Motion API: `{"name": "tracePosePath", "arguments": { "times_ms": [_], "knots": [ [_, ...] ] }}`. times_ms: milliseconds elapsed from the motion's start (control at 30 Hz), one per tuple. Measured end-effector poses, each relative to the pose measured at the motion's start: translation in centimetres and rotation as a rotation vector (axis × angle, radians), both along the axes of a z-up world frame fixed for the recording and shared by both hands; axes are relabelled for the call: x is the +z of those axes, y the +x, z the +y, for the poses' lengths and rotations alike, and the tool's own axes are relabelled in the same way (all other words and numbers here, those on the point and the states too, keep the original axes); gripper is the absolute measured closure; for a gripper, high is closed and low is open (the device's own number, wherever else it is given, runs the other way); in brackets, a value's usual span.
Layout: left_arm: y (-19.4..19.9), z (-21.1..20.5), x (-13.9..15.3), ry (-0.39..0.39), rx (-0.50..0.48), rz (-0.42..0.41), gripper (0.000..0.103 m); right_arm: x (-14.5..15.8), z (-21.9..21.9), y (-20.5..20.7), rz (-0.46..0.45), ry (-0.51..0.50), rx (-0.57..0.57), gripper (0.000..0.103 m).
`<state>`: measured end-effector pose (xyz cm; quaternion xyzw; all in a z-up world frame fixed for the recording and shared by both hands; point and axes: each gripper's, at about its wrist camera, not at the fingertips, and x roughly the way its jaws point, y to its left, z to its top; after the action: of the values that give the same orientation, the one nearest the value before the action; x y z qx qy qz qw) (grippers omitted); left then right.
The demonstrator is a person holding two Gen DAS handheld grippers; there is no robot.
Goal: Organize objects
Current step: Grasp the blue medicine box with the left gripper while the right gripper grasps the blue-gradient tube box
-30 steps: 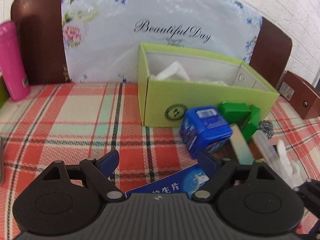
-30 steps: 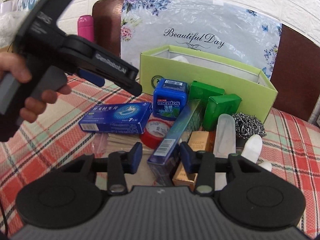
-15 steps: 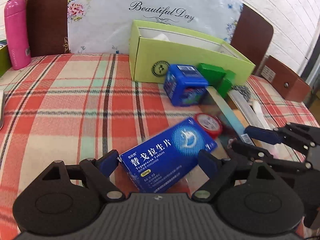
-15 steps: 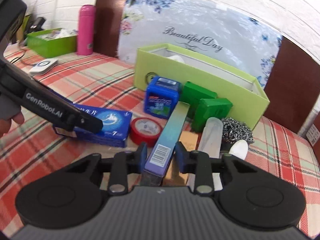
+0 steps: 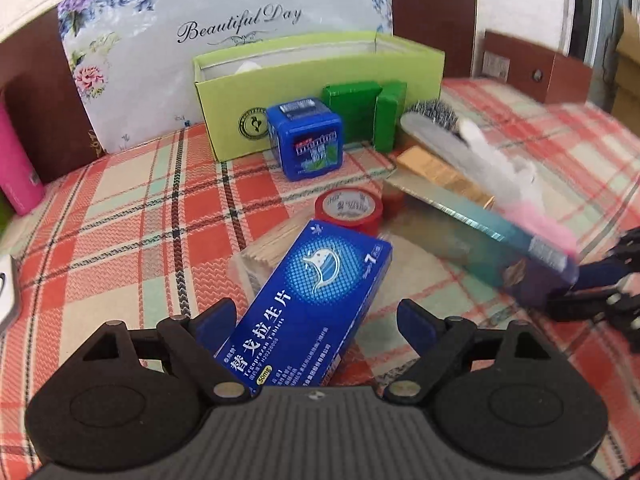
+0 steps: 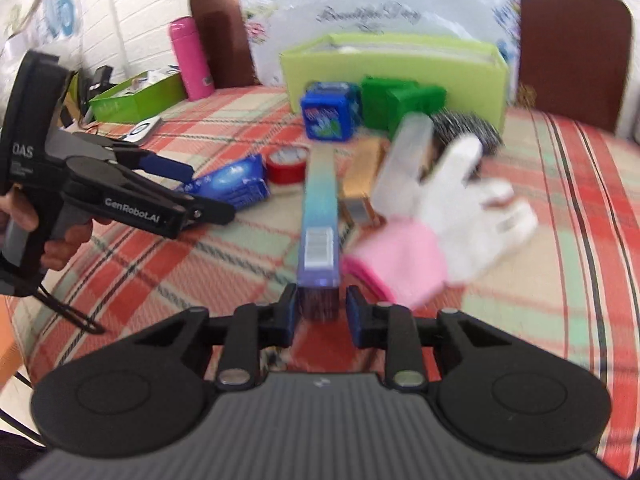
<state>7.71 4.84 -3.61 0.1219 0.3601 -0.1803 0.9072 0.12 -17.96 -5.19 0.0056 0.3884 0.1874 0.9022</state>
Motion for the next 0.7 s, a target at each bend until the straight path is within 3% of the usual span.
{"name": "tracePosePath", "arguments": {
  "times_ms": [33,100,133,167,267,333,400,500,633,700],
  "knots": [
    [-0.5,-0.3,0.0,0.007,0.004,-0.006,0.016,0.0,-0.5,-0.2,0.003,0.011,-0.018,0.078],
    [-1.7,-0.6,0.2,-0.009,0.007,-0.006,0.029,0.3,-0.7,-0.3,-0.022,0.014,-0.035,0.074],
    [-2.4,-0.7,0.3,-0.025,0.004,-0.005,0.031,0.6,-0.6,-0.4,-0.047,0.011,-0.031,0.067],
    [-3.2,-0.8,0.5,-0.058,0.003,0.004,0.031,0.8,-0.3,-0.3,-0.069,0.001,-0.020,0.060],
    [-5.1,-1.1,0.6,-0.131,0.053,0.006,0.031,1.2,1.0,0.1,-0.147,-0.067,0.029,0.060],
    [-5.6,-1.5,0.5,-0.133,0.104,-0.004,0.030,1.0,1.9,0.8,-0.166,-0.095,0.057,0.060],
    [-5.6,-1.8,0.3,-0.113,0.141,0.008,0.030,0.5,2.6,1.7,-0.150,-0.096,0.074,0.061],
    [-6.0,-2.0,0.5,-0.090,0.123,0.034,0.038,0.3,3.4,1.6,-0.127,-0.119,0.100,0.080],
    [-5.8,-1.8,0.5,-0.093,0.121,0.052,0.037,0.5,3.5,1.0,-0.115,-0.123,0.142,0.080],
    [-5.4,-2.2,0.2,-0.066,0.136,0.060,0.032,0.4,3.8,1.6,-0.107,-0.121,0.142,0.079]
  ]
}}
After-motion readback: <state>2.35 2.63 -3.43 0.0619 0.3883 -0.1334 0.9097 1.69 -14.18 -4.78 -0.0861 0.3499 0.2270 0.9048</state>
